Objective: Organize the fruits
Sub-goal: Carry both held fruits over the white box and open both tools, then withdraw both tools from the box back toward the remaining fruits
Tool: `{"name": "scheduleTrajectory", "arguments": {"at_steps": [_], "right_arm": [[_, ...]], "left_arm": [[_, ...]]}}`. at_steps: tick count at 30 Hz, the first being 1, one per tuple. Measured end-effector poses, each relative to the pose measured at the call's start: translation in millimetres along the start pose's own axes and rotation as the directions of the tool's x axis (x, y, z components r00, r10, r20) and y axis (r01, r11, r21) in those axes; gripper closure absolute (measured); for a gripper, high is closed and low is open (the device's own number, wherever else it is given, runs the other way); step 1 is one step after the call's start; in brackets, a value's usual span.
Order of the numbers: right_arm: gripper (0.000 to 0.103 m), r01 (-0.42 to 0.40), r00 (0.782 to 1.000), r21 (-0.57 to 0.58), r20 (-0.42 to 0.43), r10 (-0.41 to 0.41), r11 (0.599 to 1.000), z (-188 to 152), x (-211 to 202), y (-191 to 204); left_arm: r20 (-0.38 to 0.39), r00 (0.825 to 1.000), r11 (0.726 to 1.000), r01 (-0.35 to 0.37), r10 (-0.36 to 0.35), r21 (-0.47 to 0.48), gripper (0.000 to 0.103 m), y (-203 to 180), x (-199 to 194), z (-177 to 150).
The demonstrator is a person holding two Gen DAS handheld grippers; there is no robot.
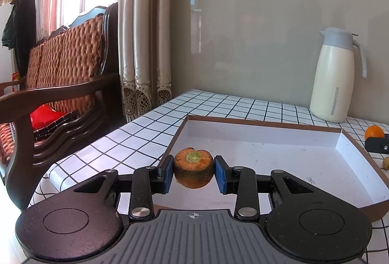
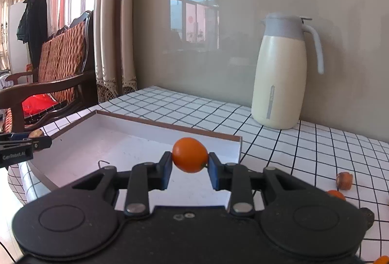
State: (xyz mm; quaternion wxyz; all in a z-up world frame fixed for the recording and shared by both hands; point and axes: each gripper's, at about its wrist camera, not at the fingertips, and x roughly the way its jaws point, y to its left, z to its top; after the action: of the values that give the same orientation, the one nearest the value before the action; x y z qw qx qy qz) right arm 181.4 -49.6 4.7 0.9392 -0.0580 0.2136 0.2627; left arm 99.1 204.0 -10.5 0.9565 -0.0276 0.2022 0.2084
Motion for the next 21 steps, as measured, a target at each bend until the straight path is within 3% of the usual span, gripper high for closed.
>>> {"name": "scheduleTrajectory", "arguments": {"at_steps": [3, 4, 5, 6, 7, 8, 10, 13, 21], "right_arm": [[0.079, -0.011, 0.999, -0.007, -0.032, 0.011, 1.0, -3, 6, 2], [0.075, -0.015, 0.999, -0.011, -0.048, 0.014, 1.0, -5, 10, 2], [0.066, 0.01, 0.999, -0.024, -0.041, -0.011, 1.0, -7, 11, 4], [0.028, 0.046, 0.999, -0.031, -0.009, -0.047, 0.998, -8, 9, 5], [0.006, 0.082, 0.995, -0.011, 0.055, -0.081, 0.997, -11, 1, 4], [0.008, 0.072, 0.994, 0.015, 0.08, -0.073, 0.997, -10, -3, 1], [0.008, 0.059, 0.996, 0.044, 0.067, -0.061, 0.997, -7, -4, -3], [0.007, 0.064, 0.997, 0.044, 0.049, -0.066, 0.997, -11, -3, -3], [0.007, 0.06, 0.997, 0.055, 0.041, -0.062, 0.997, -11, -2, -5]], "left_arm": [[-0.008, 1.0, 1.0, -0.002, 0.002, 0.001, 0.067, -2, 1, 0], [-0.009, 0.999, 1.0, -0.031, 0.031, 0.004, 0.067, -3, 1, 0], [-0.006, 0.998, 0.998, -0.065, 0.065, 0.01, 0.06, -4, 1, -1], [0.007, 0.996, 0.996, -0.085, 0.085, 0.009, 0.022, -5, -1, 0], [0.047, 0.995, 0.996, -0.09, 0.09, -0.007, 0.005, -5, -7, -1], [0.102, 0.991, 0.996, -0.088, 0.09, -0.023, 0.0, -4, -14, -1], [0.129, 0.988, 0.996, -0.084, 0.083, -0.004, 0.0, -7, -20, -1], [0.121, 0.989, 0.995, -0.092, 0.089, 0.027, 0.0, -12, -19, -3], [0.112, 0.989, 0.995, -0.102, 0.101, 0.002, 0.0, -7, -17, -3]]}}
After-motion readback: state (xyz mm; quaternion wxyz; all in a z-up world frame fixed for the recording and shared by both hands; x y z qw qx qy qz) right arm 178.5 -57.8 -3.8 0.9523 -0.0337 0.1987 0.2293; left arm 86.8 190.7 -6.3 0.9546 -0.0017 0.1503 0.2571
